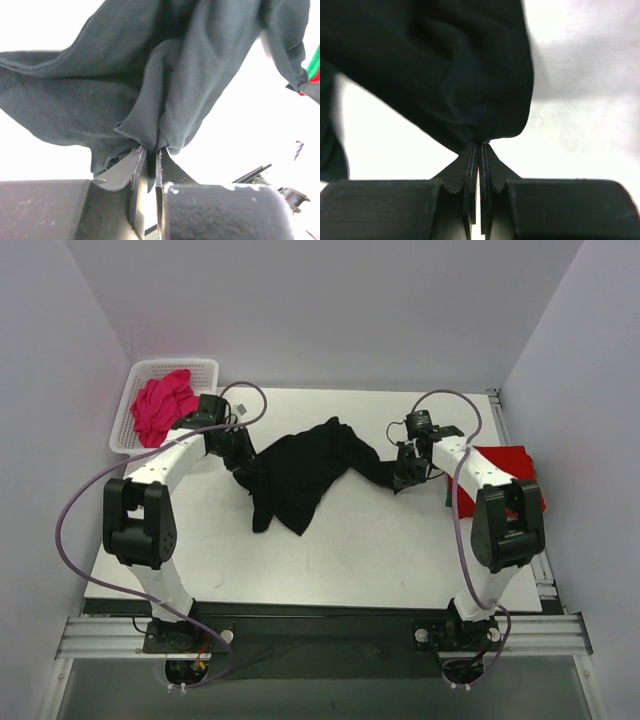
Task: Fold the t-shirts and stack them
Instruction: Flatten out the tshirt
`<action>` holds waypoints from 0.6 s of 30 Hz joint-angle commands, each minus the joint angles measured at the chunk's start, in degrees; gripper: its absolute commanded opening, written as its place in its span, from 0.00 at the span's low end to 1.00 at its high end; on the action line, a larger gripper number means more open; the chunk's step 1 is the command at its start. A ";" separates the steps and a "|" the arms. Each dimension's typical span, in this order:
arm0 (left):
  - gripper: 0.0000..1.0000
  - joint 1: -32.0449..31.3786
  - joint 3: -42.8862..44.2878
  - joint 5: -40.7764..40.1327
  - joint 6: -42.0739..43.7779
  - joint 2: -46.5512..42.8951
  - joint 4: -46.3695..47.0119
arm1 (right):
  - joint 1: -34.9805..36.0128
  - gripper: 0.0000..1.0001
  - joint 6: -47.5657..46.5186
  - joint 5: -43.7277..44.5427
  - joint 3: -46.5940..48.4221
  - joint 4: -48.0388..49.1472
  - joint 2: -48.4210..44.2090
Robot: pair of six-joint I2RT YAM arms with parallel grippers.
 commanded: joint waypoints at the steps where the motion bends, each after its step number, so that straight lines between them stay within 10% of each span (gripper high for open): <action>1: 0.00 1.93 7.27 -0.34 2.20 -4.40 -5.69 | -0.62 0.00 -1.06 -0.27 3.60 -5.18 -8.00; 15: 0.01 11.86 10.19 4.49 4.84 -16.62 -17.83 | -0.71 0.00 -0.27 5.43 9.40 -14.76 -25.58; 18: 0.15 12.04 9.05 3.62 5.45 -16.01 -17.48 | -1.32 0.00 -0.18 6.40 8.10 -14.76 -26.38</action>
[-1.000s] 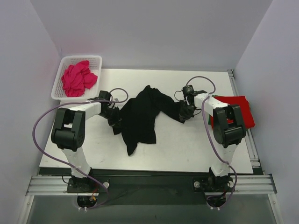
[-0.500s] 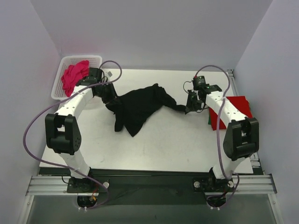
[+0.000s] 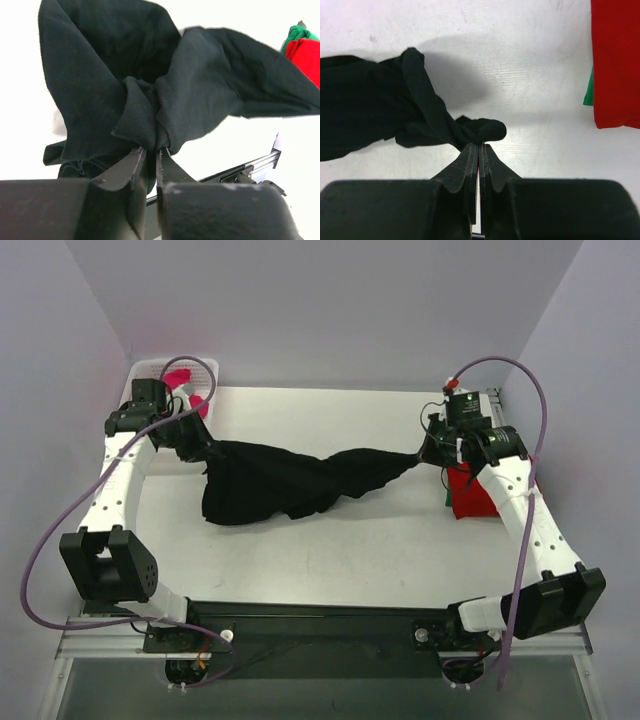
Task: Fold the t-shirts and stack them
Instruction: Flatten out the tshirt
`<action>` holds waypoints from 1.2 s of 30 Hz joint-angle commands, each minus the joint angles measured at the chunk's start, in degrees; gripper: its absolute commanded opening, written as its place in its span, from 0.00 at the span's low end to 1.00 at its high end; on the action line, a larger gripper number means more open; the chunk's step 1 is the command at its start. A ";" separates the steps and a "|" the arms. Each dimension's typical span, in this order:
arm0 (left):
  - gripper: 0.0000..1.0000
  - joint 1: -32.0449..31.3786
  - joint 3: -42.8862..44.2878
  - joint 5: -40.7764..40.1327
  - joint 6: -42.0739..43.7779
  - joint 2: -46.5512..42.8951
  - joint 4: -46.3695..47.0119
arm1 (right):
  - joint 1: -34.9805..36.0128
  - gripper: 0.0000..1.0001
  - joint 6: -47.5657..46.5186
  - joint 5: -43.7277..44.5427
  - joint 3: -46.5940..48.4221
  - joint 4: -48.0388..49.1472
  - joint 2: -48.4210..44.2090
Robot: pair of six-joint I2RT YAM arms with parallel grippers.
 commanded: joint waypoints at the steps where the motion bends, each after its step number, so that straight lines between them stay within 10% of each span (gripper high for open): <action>1: 0.19 0.33 1.05 0.62 2.11 0.38 -0.87 | -0.97 0.00 -0.14 3.52 0.09 -3.11 -0.66; 12: 0.23 0.24 9.05 -11.07 9.58 5.41 -5.44 | -4.14 0.00 -0.22 1.94 2.28 -2.85 6.64; 28: 0.60 -1.08 -14.13 -18.98 4.06 -7.15 -0.80 | -5.46 0.00 1.18 -2.19 -0.70 -2.85 6.11; 36: 0.61 0.93 -25.40 -20.73 -1.92 -7.51 7.29 | -5.46 0.00 0.48 -4.74 -1.05 -2.76 8.67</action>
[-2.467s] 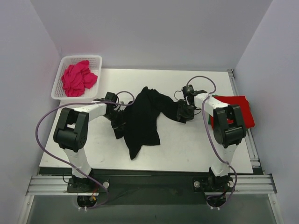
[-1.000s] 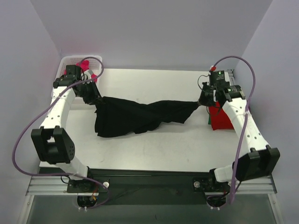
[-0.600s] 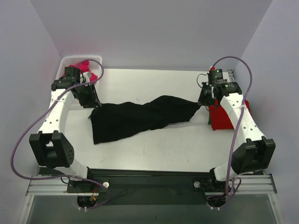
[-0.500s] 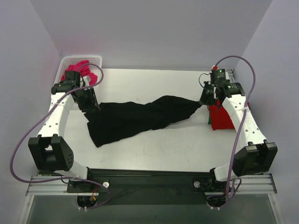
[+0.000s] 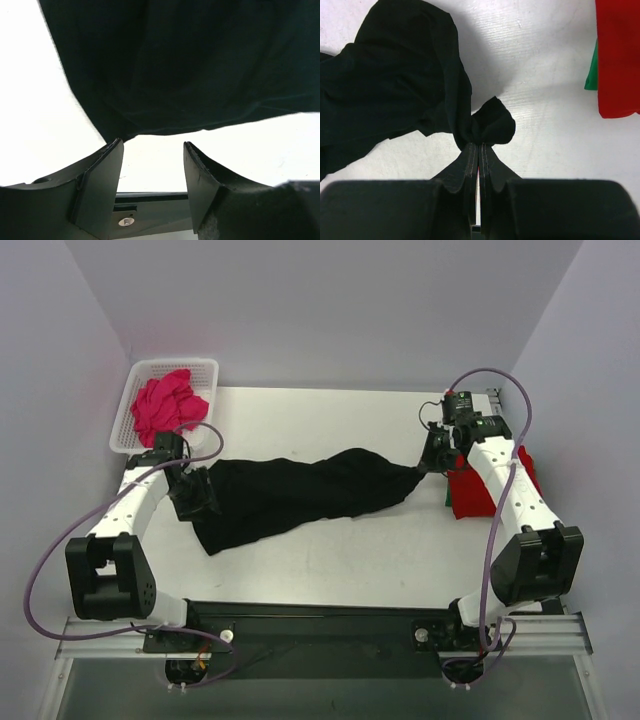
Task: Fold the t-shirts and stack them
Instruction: Flatten out the tshirt
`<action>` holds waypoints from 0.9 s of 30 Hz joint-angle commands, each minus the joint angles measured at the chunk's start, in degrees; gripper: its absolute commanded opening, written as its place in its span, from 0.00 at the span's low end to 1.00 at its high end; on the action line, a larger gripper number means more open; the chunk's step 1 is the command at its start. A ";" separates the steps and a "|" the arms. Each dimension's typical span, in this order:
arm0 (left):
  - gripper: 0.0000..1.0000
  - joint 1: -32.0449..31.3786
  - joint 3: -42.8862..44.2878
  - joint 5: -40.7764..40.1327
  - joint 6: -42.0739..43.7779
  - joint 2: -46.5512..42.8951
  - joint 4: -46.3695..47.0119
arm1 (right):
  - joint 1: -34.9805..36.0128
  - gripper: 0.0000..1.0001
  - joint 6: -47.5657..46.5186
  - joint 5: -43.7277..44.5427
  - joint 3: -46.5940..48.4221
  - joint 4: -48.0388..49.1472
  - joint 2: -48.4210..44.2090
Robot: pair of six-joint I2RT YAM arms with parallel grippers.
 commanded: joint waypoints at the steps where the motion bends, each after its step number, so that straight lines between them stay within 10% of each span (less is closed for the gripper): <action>1: 0.61 1.86 -2.34 -2.99 -3.50 -1.98 5.77 | -0.23 0.00 -0.18 -1.88 -0.92 -1.25 -0.27; 27: 0.58 4.59 -17.47 -13.45 -11.59 -3.65 16.76 | -0.23 0.00 -0.09 -3.73 -2.86 -1.08 0.08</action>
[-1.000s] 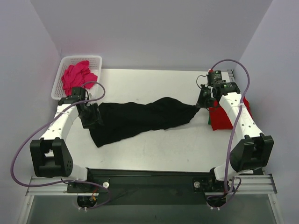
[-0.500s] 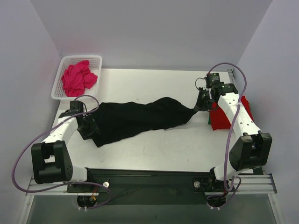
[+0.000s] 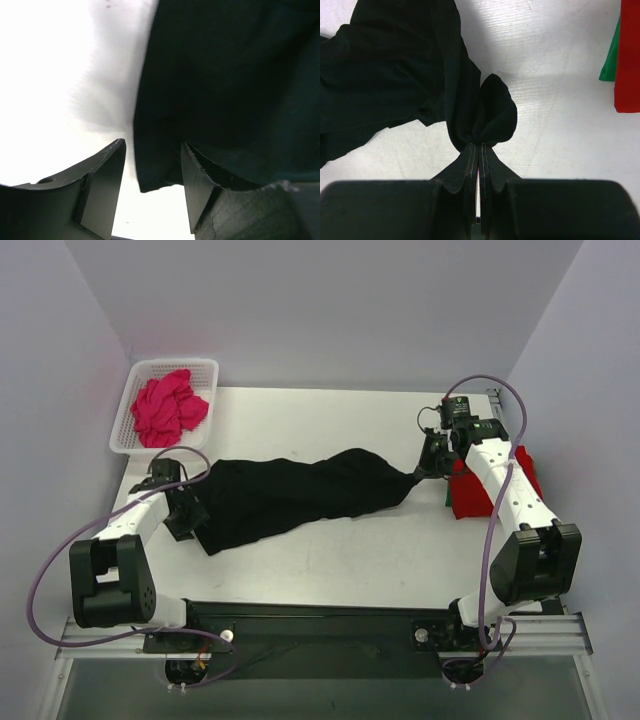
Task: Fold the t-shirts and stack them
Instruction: Flatten out the tshirt
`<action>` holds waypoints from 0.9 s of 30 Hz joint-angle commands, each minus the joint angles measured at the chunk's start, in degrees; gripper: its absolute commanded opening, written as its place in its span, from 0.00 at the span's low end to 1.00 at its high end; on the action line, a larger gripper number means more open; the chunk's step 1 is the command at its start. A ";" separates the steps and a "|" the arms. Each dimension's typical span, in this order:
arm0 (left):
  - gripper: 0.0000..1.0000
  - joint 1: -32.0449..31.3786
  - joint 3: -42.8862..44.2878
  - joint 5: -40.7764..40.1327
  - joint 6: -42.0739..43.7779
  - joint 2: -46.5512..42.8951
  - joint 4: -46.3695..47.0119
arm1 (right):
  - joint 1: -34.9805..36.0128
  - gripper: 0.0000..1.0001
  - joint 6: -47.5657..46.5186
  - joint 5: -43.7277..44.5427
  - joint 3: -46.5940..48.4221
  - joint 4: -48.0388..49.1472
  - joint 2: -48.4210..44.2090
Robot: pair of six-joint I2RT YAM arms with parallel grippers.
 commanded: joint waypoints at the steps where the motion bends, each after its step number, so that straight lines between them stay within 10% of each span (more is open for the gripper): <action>1: 0.58 0.37 -1.37 -4.29 -1.25 -2.28 0.83 | -0.23 0.00 0.35 -0.32 -0.48 -1.10 -0.38; 10: 0.50 0.28 -3.83 0.19 -1.34 2.20 8.64 | -0.23 0.00 0.44 -1.02 0.22 -1.19 0.41; 15: 0.02 0.37 -2.34 5.28 -0.82 4.13 11.03 | -0.23 0.00 0.79 -2.07 3.37 -1.88 -0.64; 27: 0.00 6.34 32.80 -7.19 1.65 -12.20 -2.59 | -4.62 0.00 1.05 -1.28 29.92 -7.87 -3.54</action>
